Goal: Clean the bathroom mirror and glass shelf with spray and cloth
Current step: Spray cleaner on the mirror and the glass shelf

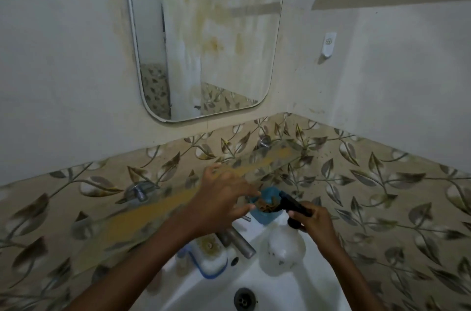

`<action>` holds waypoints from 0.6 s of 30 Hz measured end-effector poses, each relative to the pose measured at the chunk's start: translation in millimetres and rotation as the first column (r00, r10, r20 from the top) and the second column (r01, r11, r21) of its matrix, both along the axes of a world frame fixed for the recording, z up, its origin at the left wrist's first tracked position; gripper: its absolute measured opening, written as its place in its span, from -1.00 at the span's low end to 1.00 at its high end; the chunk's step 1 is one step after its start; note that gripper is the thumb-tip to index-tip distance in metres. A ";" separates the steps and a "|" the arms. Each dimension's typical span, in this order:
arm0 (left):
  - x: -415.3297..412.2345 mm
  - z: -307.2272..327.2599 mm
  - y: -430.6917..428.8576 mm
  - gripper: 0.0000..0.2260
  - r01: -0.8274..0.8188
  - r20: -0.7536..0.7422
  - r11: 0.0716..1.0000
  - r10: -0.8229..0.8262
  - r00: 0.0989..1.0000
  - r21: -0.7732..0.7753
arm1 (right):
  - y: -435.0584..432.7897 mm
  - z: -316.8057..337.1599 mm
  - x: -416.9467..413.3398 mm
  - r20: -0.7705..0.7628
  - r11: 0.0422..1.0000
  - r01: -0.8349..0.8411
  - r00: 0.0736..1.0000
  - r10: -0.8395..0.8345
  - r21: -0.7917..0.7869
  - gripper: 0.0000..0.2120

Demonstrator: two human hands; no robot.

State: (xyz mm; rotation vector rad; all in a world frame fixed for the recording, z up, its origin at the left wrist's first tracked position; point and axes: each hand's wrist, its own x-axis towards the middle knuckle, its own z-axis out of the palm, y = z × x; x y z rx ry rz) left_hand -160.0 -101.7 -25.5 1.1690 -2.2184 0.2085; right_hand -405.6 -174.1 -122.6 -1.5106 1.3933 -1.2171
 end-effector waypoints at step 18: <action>59.4 -6.1 13.2 -0.77 -0.038 -0.059 0.998 0.041 0.997 0.054 | -61.6 -16.0 123.2 -0.055 1.000 -0.002 0.999 0.002 0.008 -0.89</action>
